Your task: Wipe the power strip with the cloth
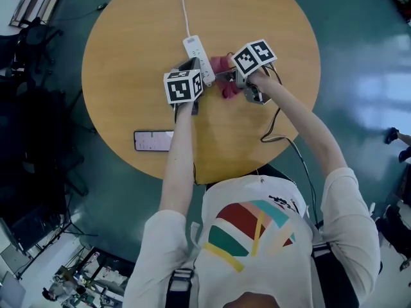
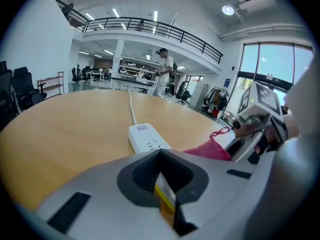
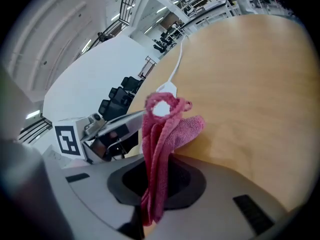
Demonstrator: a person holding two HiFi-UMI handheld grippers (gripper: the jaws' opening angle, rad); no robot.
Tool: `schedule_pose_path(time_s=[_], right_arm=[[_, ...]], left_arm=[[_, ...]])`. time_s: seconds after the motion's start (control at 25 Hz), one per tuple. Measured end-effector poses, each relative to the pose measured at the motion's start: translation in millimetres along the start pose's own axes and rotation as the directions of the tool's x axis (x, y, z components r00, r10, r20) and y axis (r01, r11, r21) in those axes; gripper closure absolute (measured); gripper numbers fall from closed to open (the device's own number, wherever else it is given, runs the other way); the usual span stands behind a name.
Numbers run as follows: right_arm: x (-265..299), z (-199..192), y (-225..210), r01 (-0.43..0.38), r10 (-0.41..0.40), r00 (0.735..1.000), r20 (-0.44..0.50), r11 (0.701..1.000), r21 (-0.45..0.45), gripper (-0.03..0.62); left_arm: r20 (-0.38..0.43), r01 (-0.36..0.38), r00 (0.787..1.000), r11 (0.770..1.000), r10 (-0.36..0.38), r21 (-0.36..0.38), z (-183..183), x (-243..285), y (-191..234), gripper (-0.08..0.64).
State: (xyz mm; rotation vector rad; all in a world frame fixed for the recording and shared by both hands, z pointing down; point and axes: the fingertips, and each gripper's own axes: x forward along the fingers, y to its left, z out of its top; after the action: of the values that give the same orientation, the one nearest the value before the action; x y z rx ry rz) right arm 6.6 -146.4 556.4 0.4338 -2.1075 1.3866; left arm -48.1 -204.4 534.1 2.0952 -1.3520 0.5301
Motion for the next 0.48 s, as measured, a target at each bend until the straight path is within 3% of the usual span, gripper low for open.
schedule_pose_path(time_s=[0.12, 0.2, 0.28, 0.32, 0.36, 0.4, 0.44, 0.48], right_arm=[[-6.6, -10.9, 3.8, -0.002, 0.002, 1.0, 0.018, 1.0, 0.012, 0.553], [-13.2, -11.7, 4.4, 0.037, -0.036, 0.999, 0.038, 0.999, -0.031, 0.554], [-21.1, -14.2, 9.0, 0.102, -0.097, 0.995, 0.04, 0.983, -0.15, 0.552], [-25.1, -17.3, 13.6, 0.137, -0.134, 0.991, 0.031, 0.959, -0.25, 0.552], [-28.4, -21.4, 19.4, 0.17, -0.177, 0.984, 0.017, 0.911, -0.375, 0.552], [-30.7, -26.5, 25.3, 0.196, -0.227, 0.974, 0.002, 0.835, -0.515, 0.552], [-31.3, -32.8, 30.7, 0.209, -0.281, 0.96, -0.008, 0.73, -0.651, 0.552], [-29.8, -39.8, 35.2, 0.205, -0.334, 0.943, -0.011, 0.607, -0.768, 0.552]], left_arm=[[-0.011, 0.013, 1.0, 1.0, -0.014, -0.017, 2.3, -1.4, -2.3, 0.518], [-0.016, 0.039, 0.999, 0.996, -0.04, -0.079, 3.5, -1.6, -0.3, 0.518], [-0.013, 0.042, 0.999, 0.993, -0.043, -0.107, 6.2, -6.1, 6.1, 0.518], [-0.007, 0.036, 0.999, 0.996, -0.037, -0.084, 8.9, -9.8, 8.5, 0.518], [-0.001, 0.039, 0.999, 0.998, -0.04, -0.043, 12.2, -13.0, 8.4, 0.518], [0.001, 0.052, 0.999, 0.999, -0.052, 0.007, 15.3, -15.4, 6.1, 0.518], [-0.001, 0.07, 0.998, 0.996, -0.07, 0.06, 17.5, -16.8, 2.5, 0.518], [-0.007, 0.09, 0.996, 0.99, -0.09, 0.109, 17.8, -17.1, -1.7, 0.518]])
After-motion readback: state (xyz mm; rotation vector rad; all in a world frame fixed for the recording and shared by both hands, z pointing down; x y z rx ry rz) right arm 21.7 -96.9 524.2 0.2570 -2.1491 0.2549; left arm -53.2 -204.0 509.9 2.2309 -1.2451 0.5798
